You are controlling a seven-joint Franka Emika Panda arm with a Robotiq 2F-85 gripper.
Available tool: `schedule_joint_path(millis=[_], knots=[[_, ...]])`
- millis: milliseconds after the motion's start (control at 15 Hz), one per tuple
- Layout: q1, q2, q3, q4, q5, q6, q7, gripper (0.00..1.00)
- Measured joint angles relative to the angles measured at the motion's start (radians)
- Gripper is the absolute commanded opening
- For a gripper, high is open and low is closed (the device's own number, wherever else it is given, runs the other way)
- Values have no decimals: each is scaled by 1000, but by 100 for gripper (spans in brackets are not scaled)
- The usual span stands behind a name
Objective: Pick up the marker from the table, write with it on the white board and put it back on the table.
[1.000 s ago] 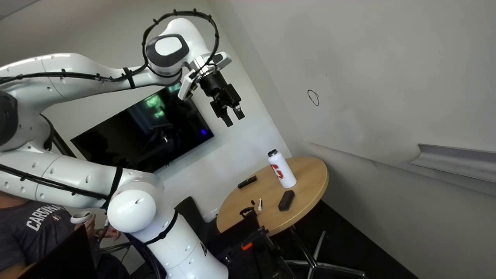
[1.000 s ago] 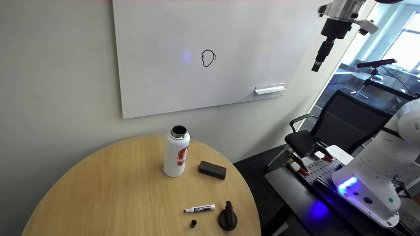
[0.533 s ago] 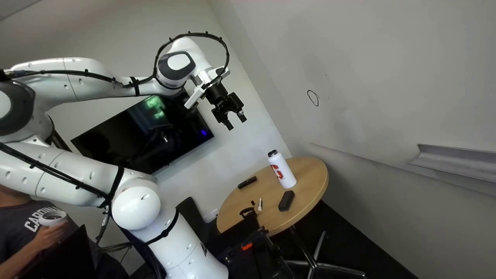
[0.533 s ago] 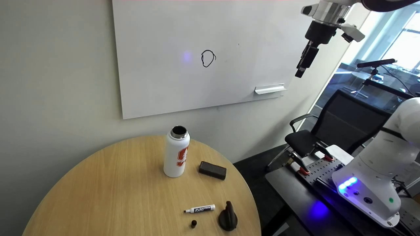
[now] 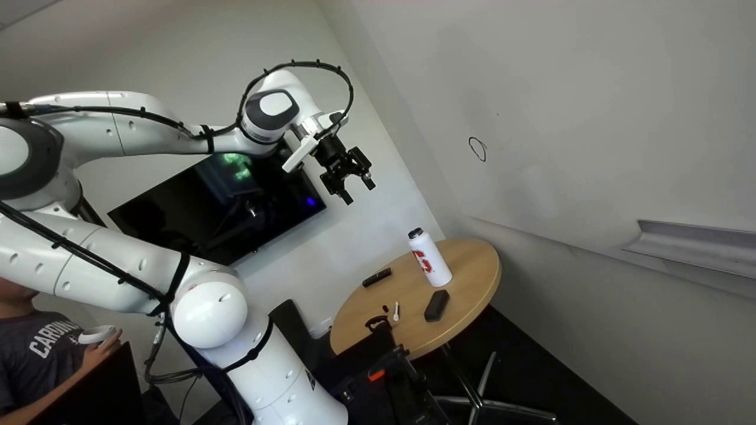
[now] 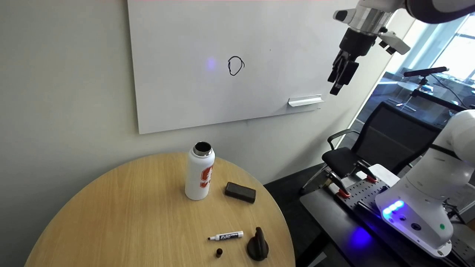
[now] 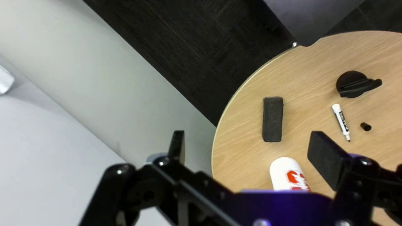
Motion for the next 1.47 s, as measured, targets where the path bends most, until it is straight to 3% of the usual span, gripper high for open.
schedule_joint_path(millis=[200,467,800,1067,1467], knots=[[78,49,91,-53,2,163,-2,100],[181,170,187,-142,2,510,-3,100],[277,444,184,-169,14,868,-90,100],[293,621,168,-111,45,918,-164,100],[295,636,165,-94,45,918,-171,100]])
